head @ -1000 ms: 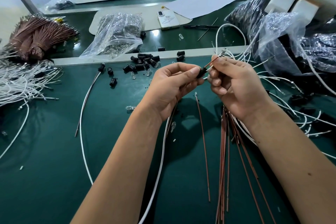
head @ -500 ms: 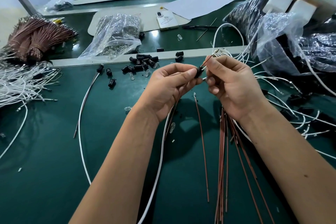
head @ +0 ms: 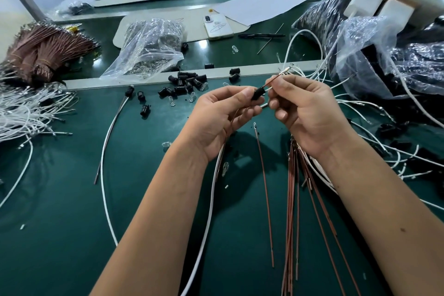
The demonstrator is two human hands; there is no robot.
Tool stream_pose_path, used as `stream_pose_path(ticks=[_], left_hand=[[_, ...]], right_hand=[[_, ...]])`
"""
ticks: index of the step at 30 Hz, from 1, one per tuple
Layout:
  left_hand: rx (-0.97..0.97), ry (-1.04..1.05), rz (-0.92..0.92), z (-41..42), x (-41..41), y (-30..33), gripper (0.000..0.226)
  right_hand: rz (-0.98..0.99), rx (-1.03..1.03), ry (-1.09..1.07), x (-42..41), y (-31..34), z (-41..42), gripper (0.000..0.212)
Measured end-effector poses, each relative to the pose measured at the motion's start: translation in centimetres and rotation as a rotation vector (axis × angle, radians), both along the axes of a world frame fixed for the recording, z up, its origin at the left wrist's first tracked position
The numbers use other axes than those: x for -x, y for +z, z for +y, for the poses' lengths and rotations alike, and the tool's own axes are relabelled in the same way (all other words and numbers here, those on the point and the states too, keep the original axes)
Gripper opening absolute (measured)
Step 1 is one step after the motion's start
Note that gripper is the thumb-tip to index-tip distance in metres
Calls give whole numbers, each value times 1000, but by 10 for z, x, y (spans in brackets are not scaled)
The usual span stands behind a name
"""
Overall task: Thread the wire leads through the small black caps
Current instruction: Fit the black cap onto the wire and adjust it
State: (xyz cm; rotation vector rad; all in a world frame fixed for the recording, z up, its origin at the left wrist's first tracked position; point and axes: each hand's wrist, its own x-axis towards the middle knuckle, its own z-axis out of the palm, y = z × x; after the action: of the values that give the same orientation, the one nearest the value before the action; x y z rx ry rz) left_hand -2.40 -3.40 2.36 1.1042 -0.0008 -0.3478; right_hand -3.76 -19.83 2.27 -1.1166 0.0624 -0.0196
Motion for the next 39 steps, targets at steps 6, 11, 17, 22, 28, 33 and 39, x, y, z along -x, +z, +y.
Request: stream_pose_path(ticks=[6,11,17,22,28,33,39], left_hand=[[-33,38,40,0,-1,-2,18],[-25,36,47,-2,-2,-3,13],[-15,45,44,-5,-2,-6,12],[-33,35,-7,-6,-2,-6,17],[-95,41,-52,-5,-1,-7,4],[-92,45,-37,-3,-2,-7,4],[-74,50,-27,-1,-4,-7,9]], right_hand=[[-22,0,24,1,-1,-2,8],[-29,7,-1,0,-1,-2,4],[-38,-25,7,1,-1,1,7],[-5,72,-17,0,0,-1,15],[-23,137,-20,1,0,2,18],[-26,147,-50,0,-3,1,9],[-31,186,-61,-2,-4,-4,7]])
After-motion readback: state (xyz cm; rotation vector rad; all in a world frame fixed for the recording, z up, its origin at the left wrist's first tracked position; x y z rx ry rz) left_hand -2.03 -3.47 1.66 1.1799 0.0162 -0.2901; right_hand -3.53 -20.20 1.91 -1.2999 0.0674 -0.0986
